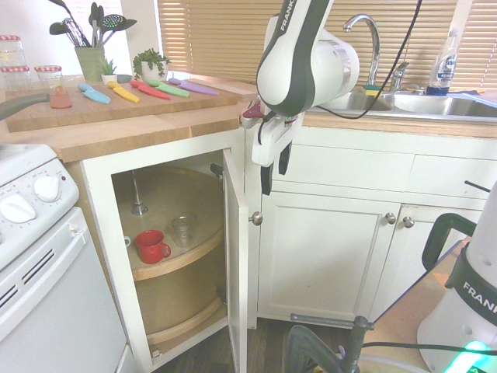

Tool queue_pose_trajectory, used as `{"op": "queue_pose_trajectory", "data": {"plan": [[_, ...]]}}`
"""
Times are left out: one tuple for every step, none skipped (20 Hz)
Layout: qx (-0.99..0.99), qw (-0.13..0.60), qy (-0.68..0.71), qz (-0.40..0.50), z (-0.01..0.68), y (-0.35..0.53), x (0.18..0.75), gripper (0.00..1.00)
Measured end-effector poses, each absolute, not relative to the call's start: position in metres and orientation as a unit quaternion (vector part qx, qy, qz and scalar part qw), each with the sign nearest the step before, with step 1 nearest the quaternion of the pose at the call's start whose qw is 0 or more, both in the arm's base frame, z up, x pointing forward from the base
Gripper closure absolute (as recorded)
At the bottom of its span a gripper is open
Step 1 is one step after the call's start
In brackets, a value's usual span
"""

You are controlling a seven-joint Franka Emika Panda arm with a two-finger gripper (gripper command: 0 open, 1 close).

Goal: Close the cabinet

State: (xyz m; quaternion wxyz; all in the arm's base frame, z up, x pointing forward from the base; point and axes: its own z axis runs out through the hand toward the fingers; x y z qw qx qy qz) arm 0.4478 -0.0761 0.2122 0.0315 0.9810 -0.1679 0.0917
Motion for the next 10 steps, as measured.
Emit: {"op": "queue_pose_trajectory", "data": {"plan": [[0.982, 0.032, -0.16, 0.092, 0.211, -0.077, 0.453, 0.0], [0.983, 0.033, -0.155, 0.091, 0.209, -0.076, 0.459, 1.0], [0.984, 0.032, -0.153, 0.09, 0.208, -0.074, 0.464, 1.0], [0.984, 0.031, -0.151, 0.089, 0.206, -0.071, 0.468, 1.0], [0.984, 0.03, -0.15, 0.09, 0.205, -0.069, 0.471, 1.0], [0.984, 0.029, -0.149, 0.089, 0.205, -0.067, 0.473, 1.0], [0.985, 0.028, -0.147, 0.089, 0.204, -0.067, 0.474, 1.0], [0.985, 0.029, -0.145, 0.09, 0.205, -0.067, 0.475, 1.0], [0.985, 0.029, -0.145, 0.091, 0.205, -0.068, 0.475, 1.0], [0.985, 0.03, -0.145, 0.091, 0.206, -0.068, 0.476, 1.0]]}}
